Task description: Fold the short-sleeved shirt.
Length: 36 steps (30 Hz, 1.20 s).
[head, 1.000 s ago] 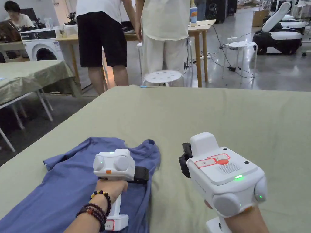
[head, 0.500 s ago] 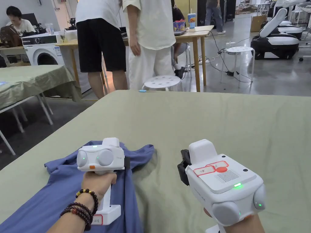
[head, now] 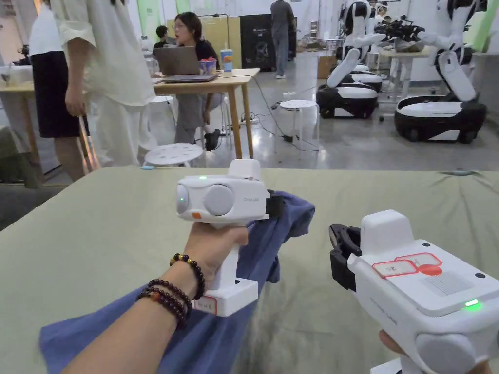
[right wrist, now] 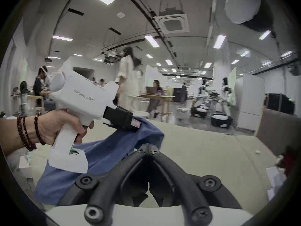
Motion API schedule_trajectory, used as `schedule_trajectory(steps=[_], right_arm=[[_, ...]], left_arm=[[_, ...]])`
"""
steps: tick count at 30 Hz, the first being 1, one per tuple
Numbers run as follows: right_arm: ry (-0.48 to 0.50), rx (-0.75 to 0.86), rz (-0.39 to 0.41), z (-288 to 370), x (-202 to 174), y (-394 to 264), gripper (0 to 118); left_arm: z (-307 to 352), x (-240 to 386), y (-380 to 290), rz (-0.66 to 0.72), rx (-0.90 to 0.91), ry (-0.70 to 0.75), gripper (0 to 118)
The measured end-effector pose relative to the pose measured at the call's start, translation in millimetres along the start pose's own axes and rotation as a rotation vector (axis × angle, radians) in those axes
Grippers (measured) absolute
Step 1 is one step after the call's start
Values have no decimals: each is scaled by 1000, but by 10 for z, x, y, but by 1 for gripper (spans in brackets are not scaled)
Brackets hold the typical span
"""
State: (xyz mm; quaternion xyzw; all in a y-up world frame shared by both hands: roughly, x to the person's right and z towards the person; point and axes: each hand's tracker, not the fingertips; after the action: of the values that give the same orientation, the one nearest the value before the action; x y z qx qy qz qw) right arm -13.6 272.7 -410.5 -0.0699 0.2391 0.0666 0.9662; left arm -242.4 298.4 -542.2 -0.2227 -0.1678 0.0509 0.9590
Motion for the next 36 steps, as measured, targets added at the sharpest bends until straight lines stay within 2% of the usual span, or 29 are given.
schedule_trajectory(steps=[4, 6, 9, 14, 17, 20, 21, 22, 24, 25, 29, 30, 31, 32, 33, 34, 35, 36], right_arm=[[-203, -16, -13, 459, 771, 16, 0], [-310, -40, -10, 600, 1137, -16, 0], [-451, -76, -17, 759, 1696, -146, 0], [-534, -134, -55, 1023, 2220, -368, 0], [-543, -144, -74, 1175, 2300, -428, 0], [-545, -149, -80, 1181, 2336, -471, 0], [-544, -149, -80, 1187, 2325, -464, 0], [-544, -147, -80, 1196, 2303, -453, 0], [-539, -140, -80, 1153, 2263, -418, 0], [-535, -137, -79, 1139, 2223, -394, 0], [-505, -131, -72, 981, 2011, -309, 0], [-500, -132, -66, 935, 1958, -313, 0], [-493, -135, -64, 879, 1894, -320, 0], [-479, -142, -69, 802, 1836, -335, 0], [-466, -147, -79, 747, 1781, -350, 0], [-450, -158, -90, 671, 1701, -370, 0], [-441, -167, -96, 606, 1630, -386, 0], [-432, -173, -101, 552, 1558, -391, 0]], left_arm=[[-546, 1172, -89, -48, -45, -199, 2], [-763, 1684, -261, -113, -76, -242, 2], [-1097, 2278, -647, -125, -166, -277, 2], [-1547, 2767, -1451, -187, -335, -287, 2], [-1664, 2879, -1695, -273, -394, -274, 3], [-1677, 2866, -1665, -261, -402, -250, 7], [-1655, 2866, -1630, -263, -395, -235, 18], [-1622, 2850, -1566, -279, -376, -198, 41], [-1471, 2754, -1420, -281, -293, -182, 106], [-1353, 2673, -1311, -263, -235, -194, 117], [-878, 2182, -839, -161, -126, -125, 116], [-761, 2034, -751, -148, -101, -96, 114], [-605, 1840, -677, -140, -72, -60, 104], [-444, 1637, -628, -134, -38, -28, 84], [-321, 1469, -612, -133, -22, 14, 48], [-202, 1246, -596, -135, -19, 77, 20], [-99, 1066, -609, -134, -26, 133, 5], [-2, 902, -636, -124, -22, 180, 2]])
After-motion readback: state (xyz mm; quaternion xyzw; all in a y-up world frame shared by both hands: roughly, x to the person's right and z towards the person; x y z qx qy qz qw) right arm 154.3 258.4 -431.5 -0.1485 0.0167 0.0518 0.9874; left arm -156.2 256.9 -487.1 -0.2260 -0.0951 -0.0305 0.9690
